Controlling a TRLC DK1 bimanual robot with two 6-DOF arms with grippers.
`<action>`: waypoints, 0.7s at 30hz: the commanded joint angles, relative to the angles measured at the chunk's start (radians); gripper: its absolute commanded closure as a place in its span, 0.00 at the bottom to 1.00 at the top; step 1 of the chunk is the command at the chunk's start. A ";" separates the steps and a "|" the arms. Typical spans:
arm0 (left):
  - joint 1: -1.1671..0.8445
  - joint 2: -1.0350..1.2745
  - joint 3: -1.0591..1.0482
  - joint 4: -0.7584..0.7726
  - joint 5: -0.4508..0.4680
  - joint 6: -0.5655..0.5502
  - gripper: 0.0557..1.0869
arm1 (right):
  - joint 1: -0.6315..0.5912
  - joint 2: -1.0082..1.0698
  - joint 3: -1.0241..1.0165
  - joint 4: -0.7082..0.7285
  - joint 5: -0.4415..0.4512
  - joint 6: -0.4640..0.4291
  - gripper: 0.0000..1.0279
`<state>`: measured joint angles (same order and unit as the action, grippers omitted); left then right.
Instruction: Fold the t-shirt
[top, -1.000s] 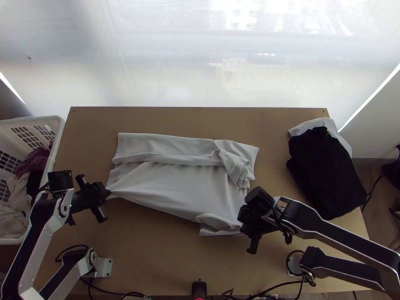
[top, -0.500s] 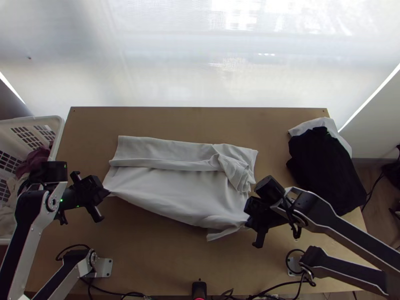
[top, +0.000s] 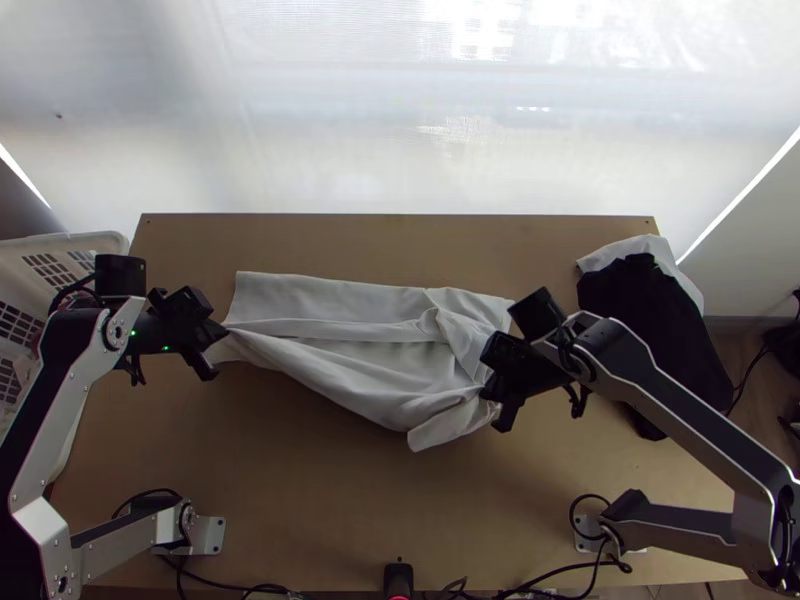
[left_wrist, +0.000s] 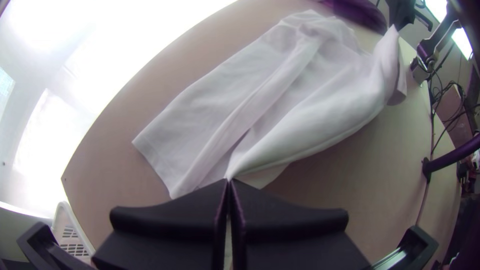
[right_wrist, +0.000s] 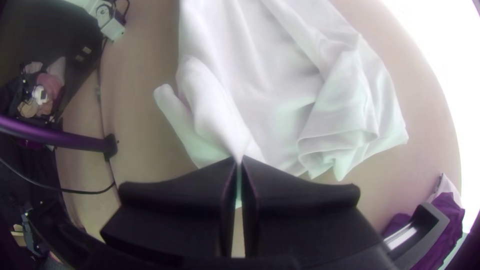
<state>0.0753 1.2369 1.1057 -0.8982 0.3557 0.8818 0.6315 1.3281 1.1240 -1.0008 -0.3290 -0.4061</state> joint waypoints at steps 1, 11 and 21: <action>0.035 0.144 0.051 0.094 -0.001 -0.007 0.96 | -0.108 0.115 0.114 -0.010 -0.028 -0.036 0.97; 0.084 0.271 0.097 0.173 -0.001 -0.026 0.96 | -0.182 0.250 0.211 -0.007 -0.030 -0.031 0.97; 0.066 0.342 0.131 0.208 -0.003 -0.032 0.96 | -0.277 0.372 0.330 -0.009 -0.030 -0.019 0.97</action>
<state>0.1509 1.5227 1.2083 -0.7105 0.3553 0.8593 0.4046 1.6222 1.3796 -1.0080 -0.3595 -0.4385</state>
